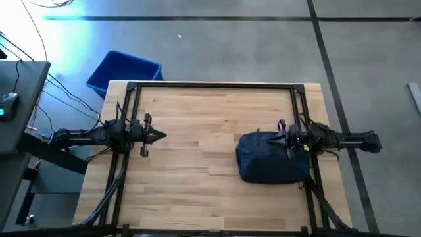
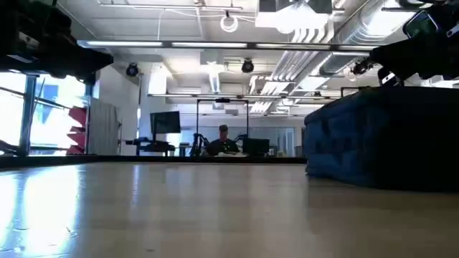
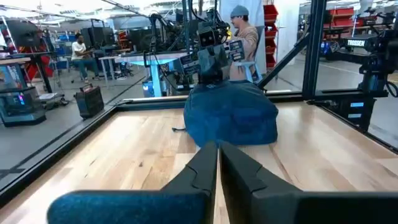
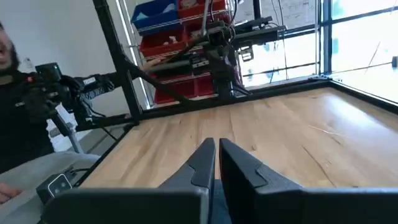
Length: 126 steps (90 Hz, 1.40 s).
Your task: Unpack backpack
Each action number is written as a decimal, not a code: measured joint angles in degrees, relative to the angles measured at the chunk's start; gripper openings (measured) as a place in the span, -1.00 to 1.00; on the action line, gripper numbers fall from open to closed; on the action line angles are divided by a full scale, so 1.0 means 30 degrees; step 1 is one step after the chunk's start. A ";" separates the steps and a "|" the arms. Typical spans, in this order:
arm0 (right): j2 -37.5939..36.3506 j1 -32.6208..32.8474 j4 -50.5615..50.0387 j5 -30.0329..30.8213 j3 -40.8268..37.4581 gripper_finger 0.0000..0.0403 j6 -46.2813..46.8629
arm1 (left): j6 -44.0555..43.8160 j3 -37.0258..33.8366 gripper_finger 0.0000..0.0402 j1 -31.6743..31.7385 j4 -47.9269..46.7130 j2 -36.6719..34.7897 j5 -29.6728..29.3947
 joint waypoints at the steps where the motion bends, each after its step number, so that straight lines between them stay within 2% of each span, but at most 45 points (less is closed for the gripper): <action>1: 0.0005 0.0000 0.0005 0.0000 0.0000 -0.96 0.0000 | 0.0001 0.0000 -1.00 -0.0001 -0.0003 0.0000 0.0000; 58: 0.0002 0.0000 0.0007 0.0000 0.0000 -0.96 -0.0070 | 0.0005 0.0000 -1.00 -0.0005 0.0000 0.0000 0.0000; 77: 0.0007 -0.0015 -0.0029 0.0723 0.0000 -0.96 -0.4698 | 0.0004 0.0000 -1.00 0.0002 -0.0006 0.0007 -0.0006; 93: 0.0000 -0.0021 0.0553 0.3521 0.0007 -0.96 -0.6432 | 0.0002 0.0000 -1.00 -0.0005 0.0000 0.0000 -0.0004; 99: 0.0000 -0.0015 0.0447 0.3390 0.0002 -0.96 -0.5729 | 0.0005 0.0000 -1.00 0.0000 -0.0002 0.0005 0.0000; 110: 0.0000 -0.0015 0.0531 0.3007 0.0007 -0.96 -0.2667 | 0.0005 0.0000 -1.00 -0.0003 -0.0003 0.0003 -0.0007; 126: 0.0000 -0.0015 0.2131 0.3919 0.0006 -0.96 0.0331 | 0.0005 0.0000 -1.00 -0.0002 -0.0004 0.0004 0.0000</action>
